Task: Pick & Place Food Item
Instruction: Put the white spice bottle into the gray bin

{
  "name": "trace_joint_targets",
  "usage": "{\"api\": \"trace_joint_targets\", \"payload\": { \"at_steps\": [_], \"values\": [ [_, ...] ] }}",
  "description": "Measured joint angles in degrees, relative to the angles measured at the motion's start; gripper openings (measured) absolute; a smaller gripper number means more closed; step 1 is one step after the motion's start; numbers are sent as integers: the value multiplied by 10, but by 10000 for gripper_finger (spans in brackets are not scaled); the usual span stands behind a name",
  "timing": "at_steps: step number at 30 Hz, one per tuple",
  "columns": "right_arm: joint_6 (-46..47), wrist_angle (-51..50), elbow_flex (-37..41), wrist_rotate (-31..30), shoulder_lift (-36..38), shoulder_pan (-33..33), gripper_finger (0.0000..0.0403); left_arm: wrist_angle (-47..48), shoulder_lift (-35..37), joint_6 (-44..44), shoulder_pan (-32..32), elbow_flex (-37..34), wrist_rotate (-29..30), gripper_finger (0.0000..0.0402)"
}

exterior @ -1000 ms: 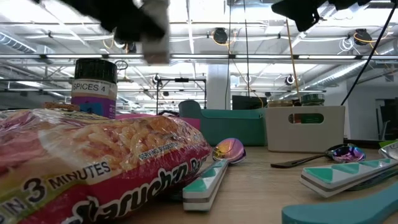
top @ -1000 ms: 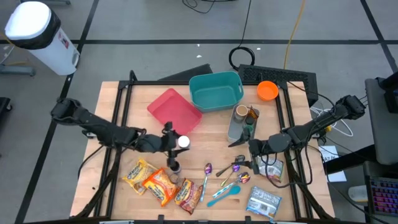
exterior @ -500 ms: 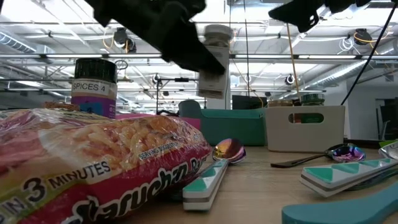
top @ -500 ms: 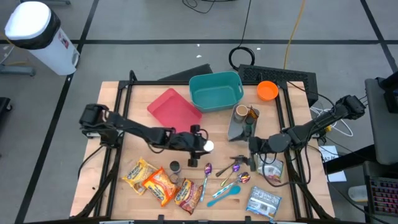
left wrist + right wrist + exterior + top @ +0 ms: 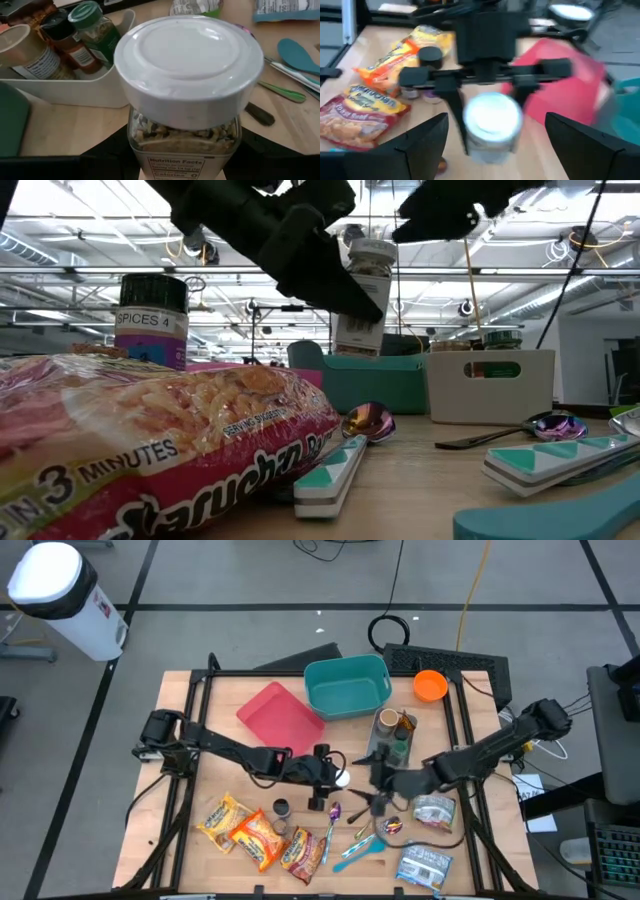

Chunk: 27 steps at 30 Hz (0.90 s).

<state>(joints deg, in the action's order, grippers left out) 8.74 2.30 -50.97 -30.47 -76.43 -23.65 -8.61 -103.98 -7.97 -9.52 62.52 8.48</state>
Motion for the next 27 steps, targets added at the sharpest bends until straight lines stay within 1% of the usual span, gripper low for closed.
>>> {"api": "trace_joint_targets", "payload": {
  "at_steps": [4, 6, 13, 17, 19, 22, 27],
  "values": [
    [-2, -3, -23, 57, -43, 19, 322, 7, 0, 8, 0, 0, -1, 208],
    [-2, -5, -27, 77, -57, 31, 322, 9, 0, 10, -1, 0, -2, 208],
    [1, -10, -29, 84, -76, 66, 322, 12, 0, 10, 0, 0, 1, 208],
    [0, -9, -29, 86, -77, 68, 322, 12, 0, 10, 0, 0, 1, 208],
    [-2, -8, -29, 104, -77, 68, 321, 12, 0, 10, 0, 0, 0, 208],
    [-3, -4, -29, 139, -77, 67, 313, 12, 0, 10, -1, 0, 0, 208],
    [-4, -4, -29, 142, -77, 67, 287, 11, 0, 10, 0, -1, 0, 208]
  ]
}}
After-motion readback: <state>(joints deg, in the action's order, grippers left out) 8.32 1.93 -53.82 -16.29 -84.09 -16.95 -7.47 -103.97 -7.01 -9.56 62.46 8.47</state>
